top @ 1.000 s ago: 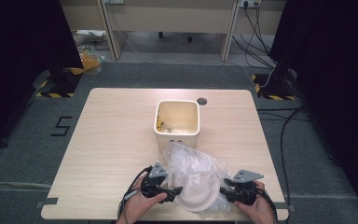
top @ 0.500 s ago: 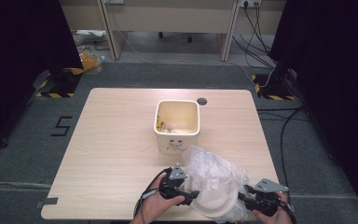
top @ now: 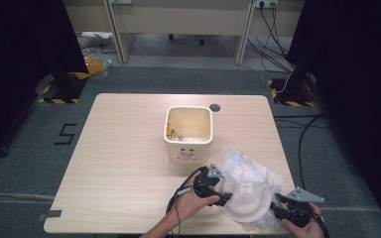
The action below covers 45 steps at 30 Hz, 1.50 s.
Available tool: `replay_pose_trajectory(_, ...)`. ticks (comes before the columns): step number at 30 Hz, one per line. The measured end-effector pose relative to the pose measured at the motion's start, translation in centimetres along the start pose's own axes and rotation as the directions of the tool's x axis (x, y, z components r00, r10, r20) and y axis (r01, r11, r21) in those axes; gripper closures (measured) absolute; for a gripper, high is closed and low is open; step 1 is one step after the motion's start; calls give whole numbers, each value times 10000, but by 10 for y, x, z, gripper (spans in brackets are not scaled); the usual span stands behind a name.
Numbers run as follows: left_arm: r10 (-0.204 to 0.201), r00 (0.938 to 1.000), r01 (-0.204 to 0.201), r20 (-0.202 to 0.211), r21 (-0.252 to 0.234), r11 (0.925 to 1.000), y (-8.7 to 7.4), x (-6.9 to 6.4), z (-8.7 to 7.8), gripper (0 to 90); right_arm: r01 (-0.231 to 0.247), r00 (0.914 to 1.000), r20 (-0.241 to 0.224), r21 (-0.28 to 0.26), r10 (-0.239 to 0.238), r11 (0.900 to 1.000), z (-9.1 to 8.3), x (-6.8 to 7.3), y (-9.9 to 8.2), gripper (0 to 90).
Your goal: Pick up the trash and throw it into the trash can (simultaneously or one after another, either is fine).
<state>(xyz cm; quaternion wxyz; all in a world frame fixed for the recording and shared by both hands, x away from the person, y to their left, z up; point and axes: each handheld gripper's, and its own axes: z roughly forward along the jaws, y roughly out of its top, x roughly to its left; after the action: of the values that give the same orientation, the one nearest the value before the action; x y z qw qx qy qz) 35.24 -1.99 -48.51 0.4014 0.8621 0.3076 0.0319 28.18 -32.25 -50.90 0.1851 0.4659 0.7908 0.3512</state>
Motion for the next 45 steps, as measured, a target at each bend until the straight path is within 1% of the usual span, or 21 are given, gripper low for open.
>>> replay_pose_trajectory(5, 156, 9997, -155, -173, 69, 9999, 8, 1, 5, 237, -65, 10000, 53, -48, 65, 10000, 1, -4, 0, 544)
replay_pose_trajectory(13, 120, 9995, -124, -287, -143, 9998, 16, 1, 16, 241, -108, 9997, 236, -24, 108, 9999, 0, -7, 0, 542)
replay_pose_trajectory(17, 260, 9993, -261, -275, -18, 9997, 21, 0, 20, 239, -126, 9994, 320, -58, 128, 9999, 0, -9, 1, 537)
replay_pose_trajectory(20, 264, 9993, -265, -269, -23, 9996, 22, 2, 18, 236, -279, 9991, 306, -120, 283, 9995, -2, -9, 0, 521)
replay_pose_trajectory(22, 142, 9996, -146, -260, -159, 9998, 21, 4, 14, 229, -390, 9988, 285, -200, 396, 9990, -2, -10, 0, 491)
replay_pose_trajectory(24, 45, 9998, -51, -206, -259, 9997, 21, 5, 9, 218, -485, 9983, 313, -308, 495, 9983, -3, -11, 0, 466)
replay_pose_trajectory(26, 56, 9998, -61, -176, -283, 9996, 20, 5, 3, 205, -550, 9979, 315, -431, 564, 9976, -6, -11, 1, 452)
replay_pose_trajectory(27, 45, 9998, -51, -174, -294, 9996, 19, 6, 0, 205, -497, 9981, 338, -517, 514, 9974, -8, -12, 1, 447)
replay_pose_trajectory(28, 64, 9999, -68, -147, -300, 9995, 18, 6, -3, 205, -580, 9975, 366, -510, 599, 9970, -10, -12, 2, 441)
replay_pose_trajectory(31, 48, 10000, -50, -48, -376, 9993, 12, 8, -15, 203, -680, 9962, 500, -629, 712, 9957, -16, -15, 3, 429)
replay_pose_trajectory(33, -63, 10000, 62, -17, -492, 9988, 7, 10, -25, 199, -773, 9948, 606, -736, 818, 9943, -20, -17, 3, 418)
replay_pose_trajectory(36, -46, 9998, 35, -181, -575, 9983, -6, 15, -40, 196, -931, 9933, 608, -835, 983, 9922, -25, -19, 3, 395)
replay_pose_trajectory(38, -250, 9993, 233, -267, -647, 9976, -16, 22, -51, 196, -1007, 9928, 547, -970, 1063, 9902, -28, -20, 4, 378)
replay_pose_trajectory(40, -402, 9982, 368, -451, -742, 9966, -28, 29, -62, 196, -1169, 9918, 394, -1068, 1217, 9874, -32, -21, 6, 370)
replay_pose_trajectory(43, -764, 9941, 701, -766, -820, 9942, -46, 42, -76, 196, -1080, 9898, 819, -1010, 1165, 9890, -36, -23, 10, 340)
replay_pose_trajectory(45, -984, 9896, 899, -1052, -827, 9925, -58, 52, -85, 196, -1170, 9887, 812, -1074, 1260, 9873, -39, -25, 13, 331)
